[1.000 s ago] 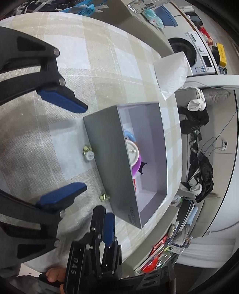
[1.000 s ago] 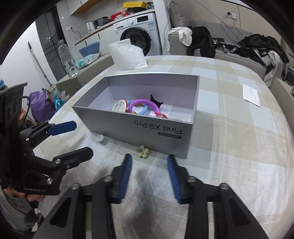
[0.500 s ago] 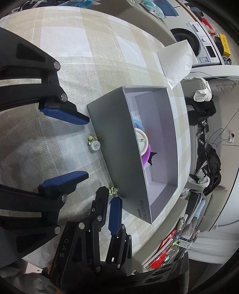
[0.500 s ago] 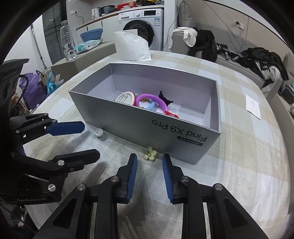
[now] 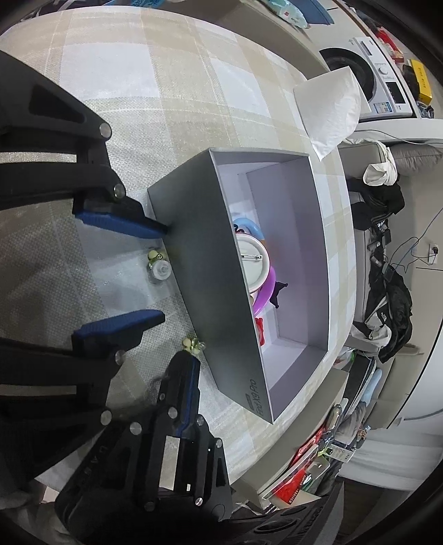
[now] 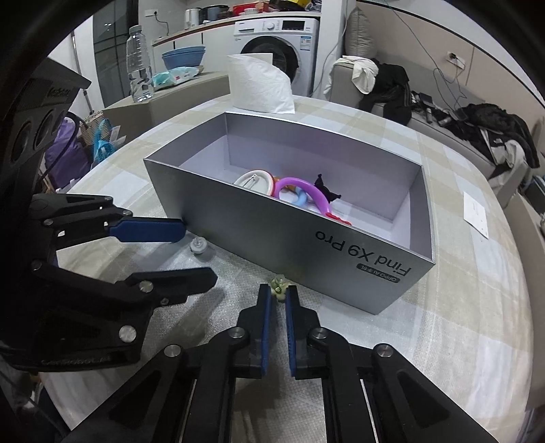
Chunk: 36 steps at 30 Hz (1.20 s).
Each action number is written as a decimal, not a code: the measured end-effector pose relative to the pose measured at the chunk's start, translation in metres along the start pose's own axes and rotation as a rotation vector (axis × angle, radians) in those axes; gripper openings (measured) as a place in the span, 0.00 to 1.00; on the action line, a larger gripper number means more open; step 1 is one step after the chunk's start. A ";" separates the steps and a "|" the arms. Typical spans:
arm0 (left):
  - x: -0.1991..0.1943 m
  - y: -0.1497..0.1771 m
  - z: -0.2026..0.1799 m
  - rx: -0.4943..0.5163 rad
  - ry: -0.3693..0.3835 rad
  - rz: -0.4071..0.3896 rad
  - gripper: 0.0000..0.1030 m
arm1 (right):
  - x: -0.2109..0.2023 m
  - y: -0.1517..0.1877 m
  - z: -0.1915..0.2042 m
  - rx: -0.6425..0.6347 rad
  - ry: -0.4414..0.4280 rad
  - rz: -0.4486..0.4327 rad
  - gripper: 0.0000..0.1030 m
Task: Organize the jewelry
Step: 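Move right tool to the small green flower charm and grasp it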
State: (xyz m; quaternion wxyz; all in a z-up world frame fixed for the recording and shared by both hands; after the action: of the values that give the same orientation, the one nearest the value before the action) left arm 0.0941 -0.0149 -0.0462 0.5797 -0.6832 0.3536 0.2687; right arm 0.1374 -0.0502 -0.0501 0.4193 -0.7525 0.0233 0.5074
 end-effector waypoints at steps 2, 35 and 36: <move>0.000 -0.001 0.001 -0.003 0.003 -0.002 0.27 | -0.001 0.001 -0.003 0.011 -0.011 0.000 0.00; -0.006 0.005 0.006 0.006 0.017 0.019 0.03 | 0.007 -0.008 -0.004 0.080 0.039 0.006 0.13; -0.006 0.005 0.007 0.003 0.023 0.022 0.04 | 0.006 -0.008 -0.003 0.076 0.038 0.006 0.13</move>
State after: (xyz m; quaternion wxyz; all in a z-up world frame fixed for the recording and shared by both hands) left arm 0.0865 -0.0078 -0.0455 0.5737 -0.6812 0.3683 0.2668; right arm 0.1463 -0.0449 -0.0499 0.4455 -0.7455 0.0525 0.4930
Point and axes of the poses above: each gripper's, at about its wrist camera, not at the fingertips, and x roughly the way its jaws point, z to its left, y to its underside, the point moved 3 cm from there along x, roughly the way its jaws point, and after that the axes turned 8 degrees about -x, right-handed, at the moved point
